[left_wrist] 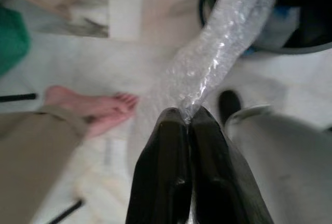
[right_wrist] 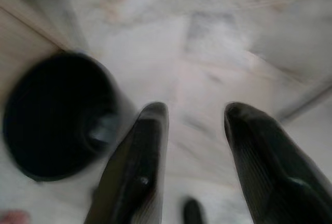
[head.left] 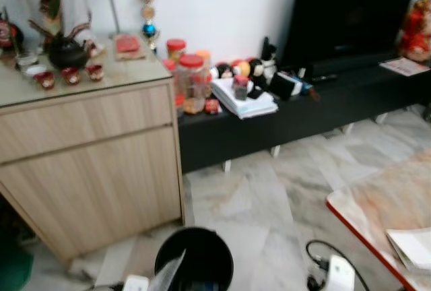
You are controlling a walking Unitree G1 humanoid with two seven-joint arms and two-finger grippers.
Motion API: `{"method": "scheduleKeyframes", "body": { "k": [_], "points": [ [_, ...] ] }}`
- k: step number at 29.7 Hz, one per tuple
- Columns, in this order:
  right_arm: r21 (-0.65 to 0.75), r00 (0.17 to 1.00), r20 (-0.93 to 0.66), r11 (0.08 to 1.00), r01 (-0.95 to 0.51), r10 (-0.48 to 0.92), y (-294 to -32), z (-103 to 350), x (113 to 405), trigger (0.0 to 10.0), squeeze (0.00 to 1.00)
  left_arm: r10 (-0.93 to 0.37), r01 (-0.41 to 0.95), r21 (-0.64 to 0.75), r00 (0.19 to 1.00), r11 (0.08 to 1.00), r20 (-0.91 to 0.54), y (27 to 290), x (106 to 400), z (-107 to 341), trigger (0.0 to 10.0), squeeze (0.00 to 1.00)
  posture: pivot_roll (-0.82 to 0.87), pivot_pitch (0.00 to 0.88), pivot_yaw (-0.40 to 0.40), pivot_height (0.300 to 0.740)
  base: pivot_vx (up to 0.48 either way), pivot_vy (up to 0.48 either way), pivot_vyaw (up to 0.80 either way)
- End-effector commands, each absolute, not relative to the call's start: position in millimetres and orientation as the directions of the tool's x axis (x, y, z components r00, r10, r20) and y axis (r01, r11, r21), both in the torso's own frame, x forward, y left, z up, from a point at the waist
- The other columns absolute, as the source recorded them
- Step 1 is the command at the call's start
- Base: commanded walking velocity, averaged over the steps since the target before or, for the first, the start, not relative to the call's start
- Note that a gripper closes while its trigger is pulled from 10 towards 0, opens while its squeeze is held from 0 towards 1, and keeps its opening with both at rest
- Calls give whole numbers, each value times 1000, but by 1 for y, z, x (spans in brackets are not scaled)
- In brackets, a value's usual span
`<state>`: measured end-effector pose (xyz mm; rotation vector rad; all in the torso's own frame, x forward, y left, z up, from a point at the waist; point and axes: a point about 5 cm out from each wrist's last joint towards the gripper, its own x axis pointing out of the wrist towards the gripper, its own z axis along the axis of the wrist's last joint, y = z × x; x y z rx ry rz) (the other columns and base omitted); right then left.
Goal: Picking trash to rubbish bin
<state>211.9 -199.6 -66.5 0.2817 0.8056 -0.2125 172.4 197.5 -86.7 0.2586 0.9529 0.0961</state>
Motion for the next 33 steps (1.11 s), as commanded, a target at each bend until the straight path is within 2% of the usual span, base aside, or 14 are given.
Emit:
{"method": "scheduleKeyframes", "body": {
  "k": [1,10,13,17,21,27,33],
  "points": [
    [137,654,-748,937,320,-114,-212,-70,202,10000,0,177,39,246,590,968,-788,189,178,-85,10000,0,-13,30,-49,740,341,0,0],
    [140,654,-748,936,322,-112,-212,-69,203,10000,0,177,37,246,593,969,-786,189,179,-85,10000,0,-13,31,-52,740,337,0,0],
    [133,662,-742,945,300,-106,-213,-68,205,10000,0,170,45,252,622,967,-764,188,185,-81,10000,0,-14,34,-52,740,84,0,0],
    [114,693,-717,970,217,-71,-213,-62,215,10000,0,159,61,269,676,961,-720,187,198,-74,10000,0,-10,39,-52,740,0,0,0],
    [123,741,-671,990,68,32,-216,-45,237,10000,0,171,9,289,787,957,-593,191,230,-51,10000,0,-21,47,-50,740,0,0,0],
    [107,775,-617,990,-88,135,-209,-26,263,10000,0,150,-44,245,888,968,-435,190,271,-16,10000,0,-17,48,-56,740,0,0,0],
    [101,780,-567,962,-254,266,-184,-8,286,10000,0,63,3,167,919,986,-390,174,293,1,10000,0,-28,51,-52,740,0,0,0]
  ]
}}
